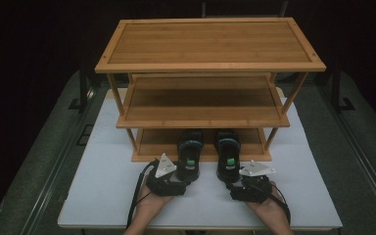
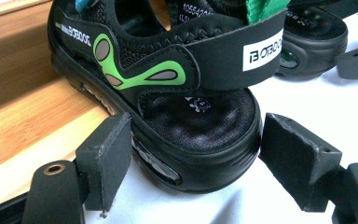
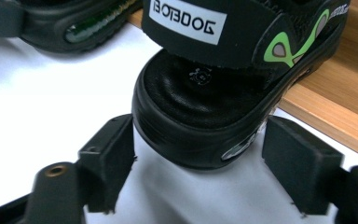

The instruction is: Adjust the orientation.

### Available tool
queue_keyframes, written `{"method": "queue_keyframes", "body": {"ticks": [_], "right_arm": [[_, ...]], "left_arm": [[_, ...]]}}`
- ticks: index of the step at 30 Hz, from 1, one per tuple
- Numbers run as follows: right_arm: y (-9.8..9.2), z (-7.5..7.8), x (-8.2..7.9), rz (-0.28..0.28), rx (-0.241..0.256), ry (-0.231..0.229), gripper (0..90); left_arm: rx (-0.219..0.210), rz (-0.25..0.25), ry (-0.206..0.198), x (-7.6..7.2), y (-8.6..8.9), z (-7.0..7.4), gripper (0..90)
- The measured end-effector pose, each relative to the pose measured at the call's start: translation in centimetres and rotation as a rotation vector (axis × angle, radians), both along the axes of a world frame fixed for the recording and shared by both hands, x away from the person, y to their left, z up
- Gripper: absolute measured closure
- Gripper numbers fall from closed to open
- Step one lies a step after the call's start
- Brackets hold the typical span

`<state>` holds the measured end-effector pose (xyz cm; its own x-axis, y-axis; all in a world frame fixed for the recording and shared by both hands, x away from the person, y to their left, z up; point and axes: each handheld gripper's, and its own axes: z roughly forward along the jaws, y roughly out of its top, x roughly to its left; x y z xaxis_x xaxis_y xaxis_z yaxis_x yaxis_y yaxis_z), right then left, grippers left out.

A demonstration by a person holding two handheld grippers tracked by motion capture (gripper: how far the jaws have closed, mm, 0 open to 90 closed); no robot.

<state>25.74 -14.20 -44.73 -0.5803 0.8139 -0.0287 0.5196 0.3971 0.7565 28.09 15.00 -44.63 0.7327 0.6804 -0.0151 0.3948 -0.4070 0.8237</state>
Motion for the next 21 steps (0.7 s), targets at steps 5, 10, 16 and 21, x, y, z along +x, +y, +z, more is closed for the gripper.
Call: {"method": "queue_keyframes", "body": {"ticks": [5, 10, 16, 21], "right_arm": [[-0.1, 0.1, 0.1, 0.016, -0.006, -0.005, 27.5], [-0.4, 0.4, 0.3, 0.038, -0.001, -0.011, 28.1], [-0.4, 1.0, 1.0, 0.065, 0.002, -0.031, 28.4], [-0.4, 1.3, 1.6, 0.077, 0.003, -0.034, 30.7]], "left_arm": [[-0.006, -0.007, -0.003, 0.1, 0.1, 0.0, 25.4], [-0.014, -0.013, -0.005, 0.4, 0.1, 0.0, 25.6], [-0.017, -0.024, 0.001, 0.8, -0.1, 0.3, 25.9], [-0.070, -0.024, 0.001, 1.2, 0.0, 0.5, 27.7]]}}
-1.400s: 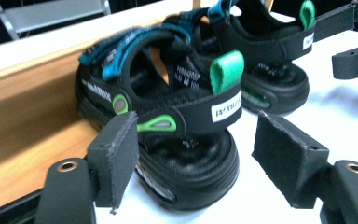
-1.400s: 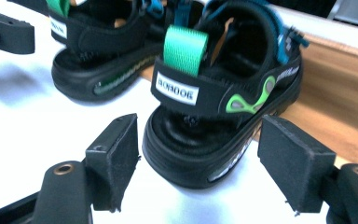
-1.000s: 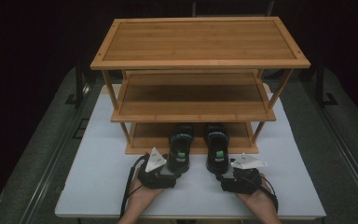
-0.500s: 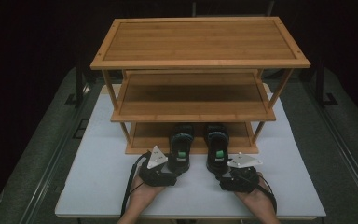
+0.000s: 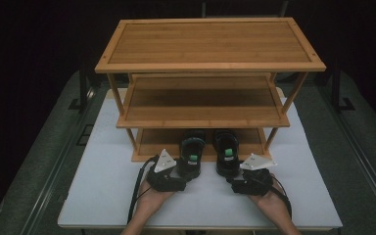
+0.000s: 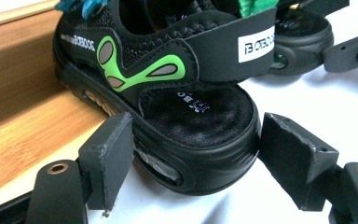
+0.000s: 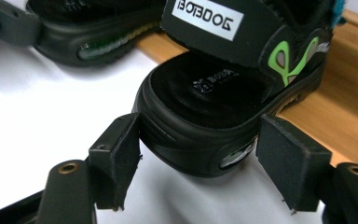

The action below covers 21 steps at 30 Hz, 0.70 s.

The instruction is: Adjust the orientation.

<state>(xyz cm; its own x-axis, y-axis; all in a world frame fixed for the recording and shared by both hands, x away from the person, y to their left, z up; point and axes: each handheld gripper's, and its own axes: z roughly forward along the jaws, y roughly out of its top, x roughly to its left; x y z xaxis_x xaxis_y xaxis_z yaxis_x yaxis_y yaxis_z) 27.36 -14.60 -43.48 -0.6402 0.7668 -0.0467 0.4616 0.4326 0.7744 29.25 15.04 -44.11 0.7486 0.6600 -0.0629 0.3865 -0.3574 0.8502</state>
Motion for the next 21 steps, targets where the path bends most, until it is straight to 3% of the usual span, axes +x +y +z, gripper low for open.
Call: {"method": "queue_keyframes", "body": {"ticks": [21], "right_arm": [[0.2, -0.1, 1.1, 0.024, 0.009, -0.008, 31.1]], "left_arm": [[-0.019, 0.011, -0.002, 1.1, -1.1, -0.2, 28.6]]}}
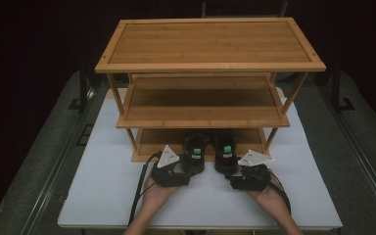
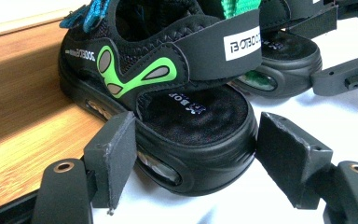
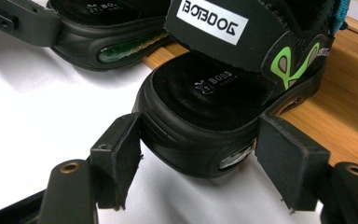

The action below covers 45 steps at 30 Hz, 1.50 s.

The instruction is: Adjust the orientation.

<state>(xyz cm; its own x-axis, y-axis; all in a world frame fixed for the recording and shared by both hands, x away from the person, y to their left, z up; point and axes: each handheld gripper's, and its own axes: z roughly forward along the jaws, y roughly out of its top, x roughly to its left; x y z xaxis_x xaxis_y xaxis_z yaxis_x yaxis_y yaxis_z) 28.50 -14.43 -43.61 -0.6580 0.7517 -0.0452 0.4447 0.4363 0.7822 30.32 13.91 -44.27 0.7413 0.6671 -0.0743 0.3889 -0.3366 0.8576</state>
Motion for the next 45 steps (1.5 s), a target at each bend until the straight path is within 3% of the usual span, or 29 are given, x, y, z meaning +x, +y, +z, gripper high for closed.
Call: {"method": "queue_keyframes", "body": {"ticks": [22, 45], "right_arm": [[0.8, 0.2, 0.7, 0.005, 0.007, 0.001, 35.6], [1.6, 0.0, 1.2, -0.032, 0.006, -0.012, 36.7]], "left_arm": [[-0.004, 0.015, -0.006, 0.8, -0.9, -0.1, 30.0], [-0.004, 0.032, -0.017, 1.2, -1.4, -0.2, 31.6]]}}
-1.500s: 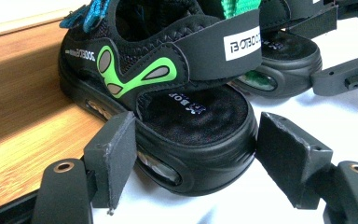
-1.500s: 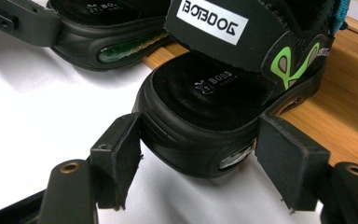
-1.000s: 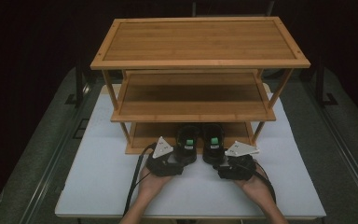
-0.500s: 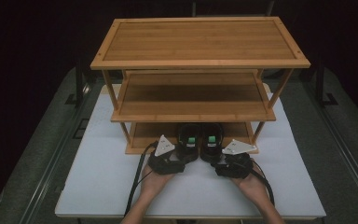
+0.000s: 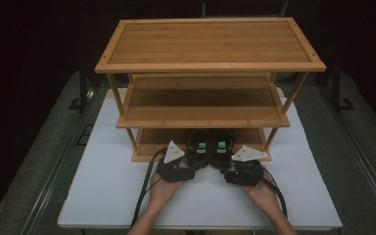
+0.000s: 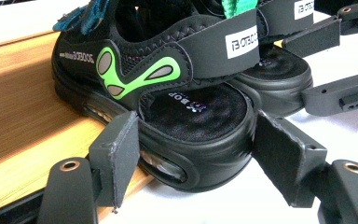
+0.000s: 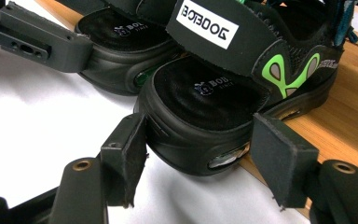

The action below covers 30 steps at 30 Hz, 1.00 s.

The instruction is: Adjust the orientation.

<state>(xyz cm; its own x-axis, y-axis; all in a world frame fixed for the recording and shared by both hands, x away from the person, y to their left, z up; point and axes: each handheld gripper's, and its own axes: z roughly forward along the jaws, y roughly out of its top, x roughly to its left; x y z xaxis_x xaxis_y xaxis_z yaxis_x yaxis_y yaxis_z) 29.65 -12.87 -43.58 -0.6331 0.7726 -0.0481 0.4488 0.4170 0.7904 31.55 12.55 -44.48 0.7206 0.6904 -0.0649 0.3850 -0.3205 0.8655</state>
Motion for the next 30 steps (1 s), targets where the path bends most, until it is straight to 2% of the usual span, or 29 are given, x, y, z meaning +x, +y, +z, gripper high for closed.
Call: {"method": "queue_keyframes", "body": {"ticks": [7, 10, 12, 19, 30], "right_arm": [[-0.1, 0.0, -0.4, -0.016, 0.018, -0.007, 42.2], [-0.1, 0.0, -0.9, -0.030, 0.024, -0.016, 47.8], [-0.1, 0.0, -1.2, -0.045, 0.028, -0.020, 52.5], [0.3, 0.2, -2.1, -0.090, 0.021, -0.033, 66.5], [0.8, 0.3, -2.0, -0.125, 0.004, -0.051, 79.4]], "left_arm": [[0.039, -0.007, -0.009, -0.7, 0.2, 0.4, 40.7], [0.052, -0.005, -0.026, -1.2, 0.4, 0.6, 50.6], [0.039, -0.007, -0.023, -1.5, 0.6, 0.6, 57.0], [0.062, 0.014, -0.034, -1.9, 0.5, 0.6, 65.7], [0.068, 0.028, -0.041, -1.6, 0.1, 0.6, 68.4]]}}
